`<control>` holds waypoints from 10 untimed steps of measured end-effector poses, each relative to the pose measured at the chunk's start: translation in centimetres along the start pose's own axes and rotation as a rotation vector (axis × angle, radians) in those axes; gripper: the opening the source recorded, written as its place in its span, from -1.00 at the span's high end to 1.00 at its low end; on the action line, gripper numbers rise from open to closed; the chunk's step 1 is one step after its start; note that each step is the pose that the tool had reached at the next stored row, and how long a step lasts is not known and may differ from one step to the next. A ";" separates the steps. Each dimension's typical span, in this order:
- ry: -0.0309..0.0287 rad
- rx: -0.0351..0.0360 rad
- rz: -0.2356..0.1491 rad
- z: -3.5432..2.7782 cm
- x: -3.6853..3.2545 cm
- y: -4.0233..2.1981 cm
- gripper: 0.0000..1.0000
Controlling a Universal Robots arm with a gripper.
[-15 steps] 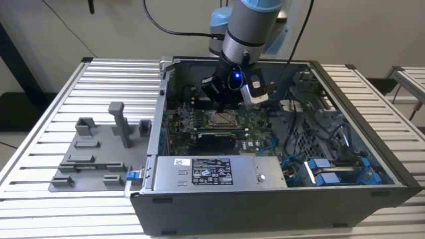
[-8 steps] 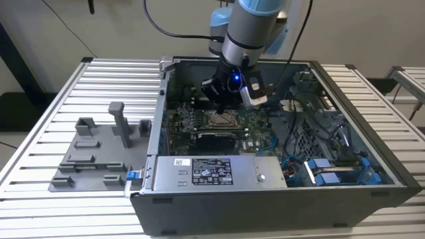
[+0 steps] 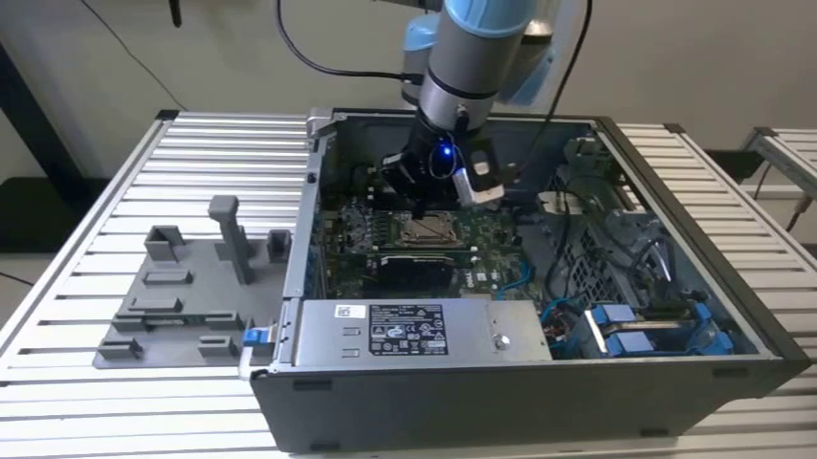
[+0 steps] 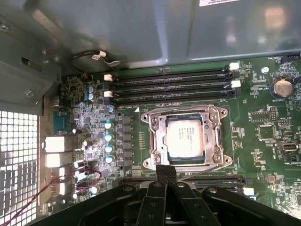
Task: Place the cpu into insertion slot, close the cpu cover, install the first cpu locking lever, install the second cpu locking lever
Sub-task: 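Install the second cpu locking lever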
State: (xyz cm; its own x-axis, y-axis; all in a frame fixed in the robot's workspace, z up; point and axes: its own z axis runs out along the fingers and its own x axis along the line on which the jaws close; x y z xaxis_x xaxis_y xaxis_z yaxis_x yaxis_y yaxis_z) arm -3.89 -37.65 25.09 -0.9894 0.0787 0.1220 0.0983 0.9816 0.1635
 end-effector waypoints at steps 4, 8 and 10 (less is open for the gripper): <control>0.0000 0.0000 0.000 0.08 0.22 -0.10 0.79; 0.0164 0.0008 0.003 -0.07 0.07 -0.20 0.79; 0.0271 0.0009 0.005 -0.23 -0.07 -0.34 0.79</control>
State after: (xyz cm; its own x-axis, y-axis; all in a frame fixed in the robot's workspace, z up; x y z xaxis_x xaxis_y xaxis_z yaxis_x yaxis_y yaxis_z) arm -3.83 -38.03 25.25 -0.9857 0.0786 0.1493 0.1028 0.9814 0.1619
